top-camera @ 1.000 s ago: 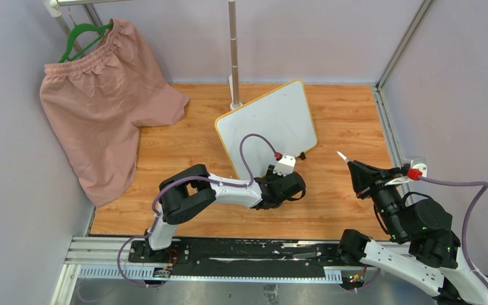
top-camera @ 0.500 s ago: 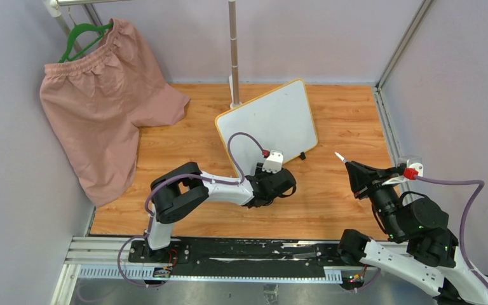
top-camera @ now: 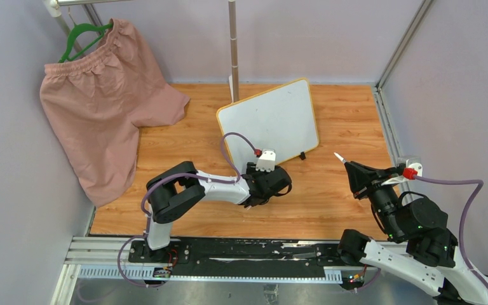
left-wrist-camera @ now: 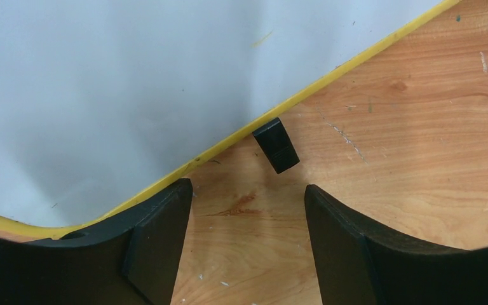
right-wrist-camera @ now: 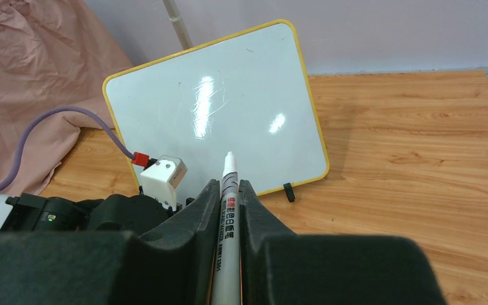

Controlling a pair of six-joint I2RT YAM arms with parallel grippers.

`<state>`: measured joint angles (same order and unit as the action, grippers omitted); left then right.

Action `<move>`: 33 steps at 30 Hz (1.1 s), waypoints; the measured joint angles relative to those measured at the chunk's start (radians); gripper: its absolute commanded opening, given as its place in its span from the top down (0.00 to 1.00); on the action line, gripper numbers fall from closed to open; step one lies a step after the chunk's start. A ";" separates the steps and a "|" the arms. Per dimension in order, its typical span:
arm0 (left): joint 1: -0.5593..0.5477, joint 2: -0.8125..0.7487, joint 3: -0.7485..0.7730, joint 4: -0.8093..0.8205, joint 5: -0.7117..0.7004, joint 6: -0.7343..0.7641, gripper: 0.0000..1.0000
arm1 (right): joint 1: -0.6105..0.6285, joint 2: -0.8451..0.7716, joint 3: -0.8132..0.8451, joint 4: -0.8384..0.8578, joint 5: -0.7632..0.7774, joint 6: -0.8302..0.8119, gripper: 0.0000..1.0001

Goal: Write a sentence on the whiteboard
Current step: Adjust the whiteboard stand at the center of the board.

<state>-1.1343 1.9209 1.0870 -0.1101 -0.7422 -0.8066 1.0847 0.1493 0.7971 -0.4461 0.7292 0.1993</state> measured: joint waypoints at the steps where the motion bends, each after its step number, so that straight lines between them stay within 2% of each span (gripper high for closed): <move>1: 0.000 0.000 0.000 -0.002 0.000 -0.008 0.30 | 0.000 0.000 0.000 0.000 0.000 0.000 1.00; 15: -0.055 0.000 0.011 -0.011 -0.049 -0.106 0.33 | 0.000 0.000 -0.006 0.000 -0.004 0.002 1.00; 25: -0.053 0.099 0.263 -0.239 -0.145 -0.334 0.35 | 0.000 -0.001 -0.006 -0.004 -0.006 0.002 1.00; 33: -0.054 0.169 0.335 -0.372 -0.169 -0.447 0.41 | 0.000 -0.001 -0.006 -0.016 -0.008 0.002 1.00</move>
<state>-1.1885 2.0899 1.4216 -0.4820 -0.9108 -1.2537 1.0847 0.1482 0.7914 -0.4622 0.7216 0.2016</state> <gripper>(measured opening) 0.608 0.172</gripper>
